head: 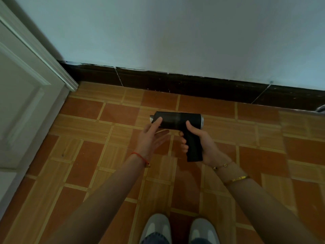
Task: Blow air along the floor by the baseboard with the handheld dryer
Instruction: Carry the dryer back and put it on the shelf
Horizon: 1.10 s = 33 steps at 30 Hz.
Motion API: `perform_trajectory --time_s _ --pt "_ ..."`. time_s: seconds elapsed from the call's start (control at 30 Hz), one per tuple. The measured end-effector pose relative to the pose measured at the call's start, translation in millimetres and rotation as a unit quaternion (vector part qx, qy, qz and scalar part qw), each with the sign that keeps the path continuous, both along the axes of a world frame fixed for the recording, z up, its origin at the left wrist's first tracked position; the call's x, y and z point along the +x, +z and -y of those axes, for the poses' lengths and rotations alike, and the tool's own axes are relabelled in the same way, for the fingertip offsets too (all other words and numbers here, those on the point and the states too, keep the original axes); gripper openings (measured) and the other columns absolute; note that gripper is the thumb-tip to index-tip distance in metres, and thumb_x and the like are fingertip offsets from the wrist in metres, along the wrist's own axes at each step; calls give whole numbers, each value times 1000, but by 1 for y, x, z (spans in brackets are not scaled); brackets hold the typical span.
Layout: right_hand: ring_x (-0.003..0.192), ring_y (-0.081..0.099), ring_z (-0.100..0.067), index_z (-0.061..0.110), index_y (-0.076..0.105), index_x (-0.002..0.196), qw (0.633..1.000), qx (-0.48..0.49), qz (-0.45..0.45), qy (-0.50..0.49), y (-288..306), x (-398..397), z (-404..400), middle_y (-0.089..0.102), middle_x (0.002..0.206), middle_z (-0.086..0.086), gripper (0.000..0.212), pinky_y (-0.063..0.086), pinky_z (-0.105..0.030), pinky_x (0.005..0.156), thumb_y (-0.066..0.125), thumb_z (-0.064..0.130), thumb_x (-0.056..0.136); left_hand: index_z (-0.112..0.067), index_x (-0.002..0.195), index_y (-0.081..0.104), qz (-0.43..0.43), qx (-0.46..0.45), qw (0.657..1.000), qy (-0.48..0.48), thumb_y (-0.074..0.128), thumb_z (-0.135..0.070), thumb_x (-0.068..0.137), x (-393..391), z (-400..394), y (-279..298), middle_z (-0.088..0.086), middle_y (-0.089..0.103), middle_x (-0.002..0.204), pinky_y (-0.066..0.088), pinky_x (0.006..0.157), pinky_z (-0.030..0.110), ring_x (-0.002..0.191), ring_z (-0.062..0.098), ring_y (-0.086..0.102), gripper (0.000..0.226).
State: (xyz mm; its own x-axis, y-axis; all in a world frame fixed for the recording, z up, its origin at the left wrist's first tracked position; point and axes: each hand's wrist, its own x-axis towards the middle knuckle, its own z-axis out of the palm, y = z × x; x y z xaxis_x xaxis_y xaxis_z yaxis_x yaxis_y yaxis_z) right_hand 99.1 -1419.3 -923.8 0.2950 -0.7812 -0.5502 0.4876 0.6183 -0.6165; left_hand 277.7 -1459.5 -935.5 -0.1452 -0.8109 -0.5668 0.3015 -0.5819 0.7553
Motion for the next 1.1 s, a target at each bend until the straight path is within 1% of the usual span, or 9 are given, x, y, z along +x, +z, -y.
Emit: perform_trajectory --time_s 0.1,0.27,0.47,0.53,0.67,0.8,0.97,1.03,1.1 --pt "50 48 -14 10 58 80 1000 8 15 -10 -2 1 -3 50 66 -1 38 45 -22 49 66 47 83 -10 130 58 -3 -3 1000 3 67 -34 92 -2 -3 2 12 69 122 60 89 39 101 22 73 46" --pt "51 48 -14 10 57 83 1000 11 1 -7 -2 2 -2 51 67 -2 40 44 -23 50 68 48 81 -8 130 57 -12 4 1000 23 67 -32 91 -5 -2 4 15 67 124 61 84 37 98 22 74 47" --pt "56 51 -17 7 56 96 1000 13 -14 -1 -4 3 2 55 71 -6 45 48 -26 54 69 48 82 -8 128 59 -20 -10 999 43 67 -32 89 -5 0 0 10 70 113 59 82 34 96 19 74 46" --pt "58 54 -18 8 59 94 999 20 -26 5 -7 3 4 59 73 -6 45 51 -27 57 70 49 80 -7 127 58 -25 -10 998 56 69 -32 87 -4 1 -2 10 70 111 58 82 33 96 19 74 48" --pt "62 58 -17 12 62 89 997 28 -73 21 -12 2 12 63 75 -4 46 52 -28 62 72 56 77 -11 121 60 -28 -8 997 77 68 -28 90 -2 9 -8 15 68 114 58 82 28 99 21 73 37" --pt "65 60 -17 12 62 95 994 32 -105 24 -7 3 22 65 78 -4 49 53 -30 67 69 57 79 -11 121 59 -30 -6 996 83 68 -29 87 -4 17 -1 14 68 112 59 81 26 95 19 74 40" --pt "67 61 -18 11 62 97 992 50 -112 17 39 2 28 65 79 -4 46 53 -31 71 69 53 81 -14 122 59 -34 21 995 95 66 -28 90 -8 21 43 16 66 120 57 89 29 106 24 70 35" --pt "67 61 -19 9 62 98 993 51 -106 3 71 3 28 65 78 -6 46 53 -32 71 71 51 81 -16 120 59 -36 23 994 98 66 -27 91 -9 22 76 16 67 119 58 90 29 103 22 72 31" --pt "67 61 -21 6 62 101 994 49 -100 -13 112 5 28 64 78 -8 47 52 -34 70 72 48 81 -15 124 58 -41 16 994 99 65 -27 92 -10 23 115 15 67 118 58 92 29 101 20 73 35"
